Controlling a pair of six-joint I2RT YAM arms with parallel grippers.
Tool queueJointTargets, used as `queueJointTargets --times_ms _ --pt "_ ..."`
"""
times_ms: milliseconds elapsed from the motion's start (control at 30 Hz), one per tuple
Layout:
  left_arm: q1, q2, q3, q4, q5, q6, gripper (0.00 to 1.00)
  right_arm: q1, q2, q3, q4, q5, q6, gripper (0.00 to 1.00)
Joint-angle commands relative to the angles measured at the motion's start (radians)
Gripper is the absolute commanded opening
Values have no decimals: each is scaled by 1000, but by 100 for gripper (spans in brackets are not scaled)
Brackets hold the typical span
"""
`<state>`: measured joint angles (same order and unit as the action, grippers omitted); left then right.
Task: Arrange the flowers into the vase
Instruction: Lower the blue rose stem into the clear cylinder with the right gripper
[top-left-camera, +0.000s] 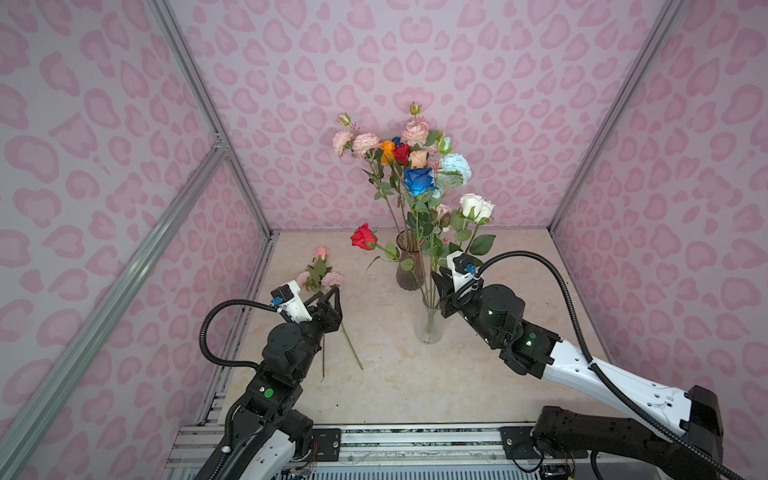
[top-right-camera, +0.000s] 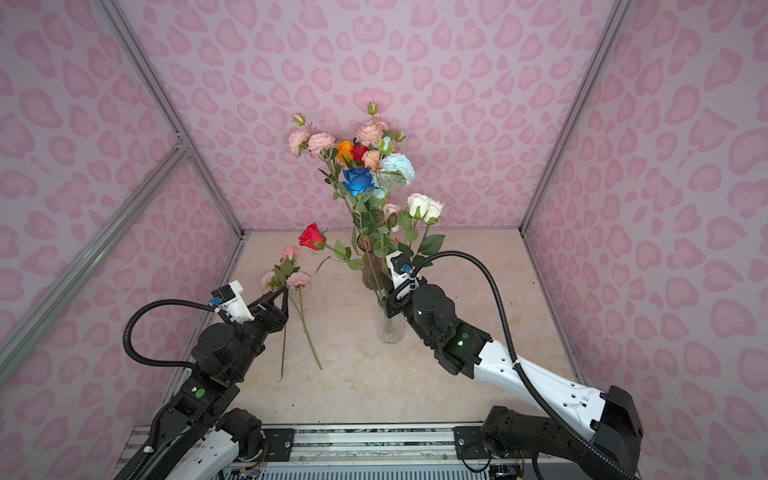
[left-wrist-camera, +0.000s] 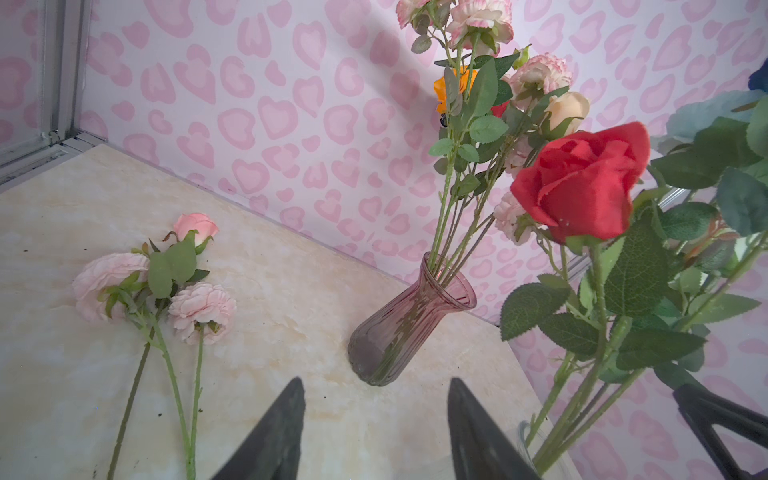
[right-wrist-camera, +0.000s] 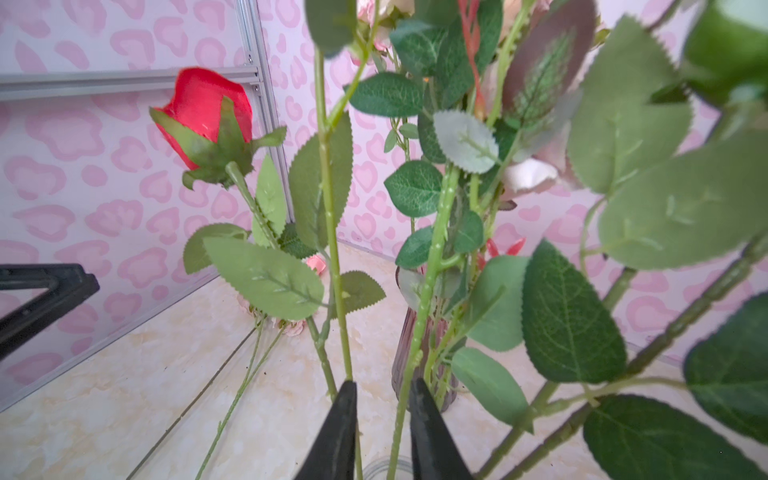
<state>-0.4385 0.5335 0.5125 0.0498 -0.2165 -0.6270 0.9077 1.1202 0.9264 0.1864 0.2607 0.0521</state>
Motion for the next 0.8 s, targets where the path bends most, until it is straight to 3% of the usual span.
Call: queueJointTargets --times_ms 0,433,767 --pt "0 -1 -1 25 -1 -8 56 1 19 47 38 -38 -13 27" --pt "0 -24 -10 22 -4 0 56 -19 219 265 21 -80 -44 30" --pt "0 -26 -8 27 -6 15 56 -26 242 292 8 -65 -64 10"
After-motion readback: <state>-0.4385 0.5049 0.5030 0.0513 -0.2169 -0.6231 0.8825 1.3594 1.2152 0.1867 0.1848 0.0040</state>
